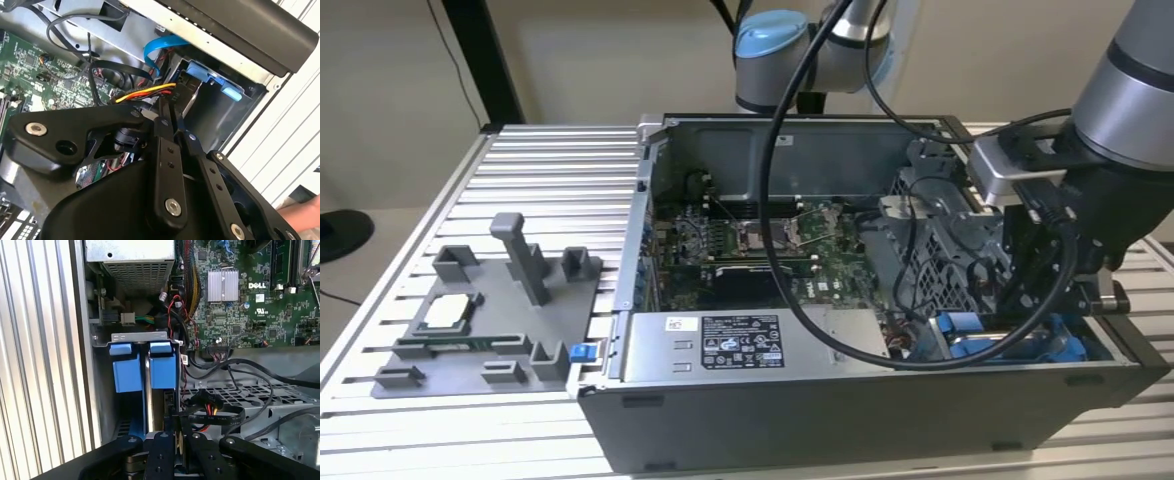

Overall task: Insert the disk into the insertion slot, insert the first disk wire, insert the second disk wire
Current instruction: 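Insert the second disk wire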

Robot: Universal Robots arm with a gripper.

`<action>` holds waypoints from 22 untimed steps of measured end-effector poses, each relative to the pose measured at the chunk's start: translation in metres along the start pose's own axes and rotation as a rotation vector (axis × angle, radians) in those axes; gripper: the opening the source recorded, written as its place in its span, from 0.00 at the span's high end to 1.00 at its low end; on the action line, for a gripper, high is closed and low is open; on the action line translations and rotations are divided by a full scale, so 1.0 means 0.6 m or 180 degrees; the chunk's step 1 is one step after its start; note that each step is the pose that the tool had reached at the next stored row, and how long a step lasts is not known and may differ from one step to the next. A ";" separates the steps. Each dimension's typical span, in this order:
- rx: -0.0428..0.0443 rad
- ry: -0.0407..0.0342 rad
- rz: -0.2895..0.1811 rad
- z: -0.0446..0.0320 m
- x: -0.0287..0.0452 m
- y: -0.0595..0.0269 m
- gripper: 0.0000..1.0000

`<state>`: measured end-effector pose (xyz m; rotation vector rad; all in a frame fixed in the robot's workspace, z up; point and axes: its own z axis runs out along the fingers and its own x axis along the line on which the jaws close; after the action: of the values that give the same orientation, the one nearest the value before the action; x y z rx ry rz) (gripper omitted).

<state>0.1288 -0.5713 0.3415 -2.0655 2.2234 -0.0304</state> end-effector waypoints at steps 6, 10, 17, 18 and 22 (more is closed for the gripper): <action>0.0003 0.0001 0.0000 0.004 0.000 0.000 1.00; 0.0005 0.0005 -0.0001 0.011 0.001 0.001 1.00; 0.0006 0.0000 0.0000 0.014 0.001 0.001 1.00; 0.0005 0.0000 0.0000 0.014 0.001 0.001 1.00; 0.0006 -0.0008 0.0000 -0.001 0.000 0.000 0.00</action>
<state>0.1290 -0.5713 0.3423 -2.0636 2.2210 -0.0297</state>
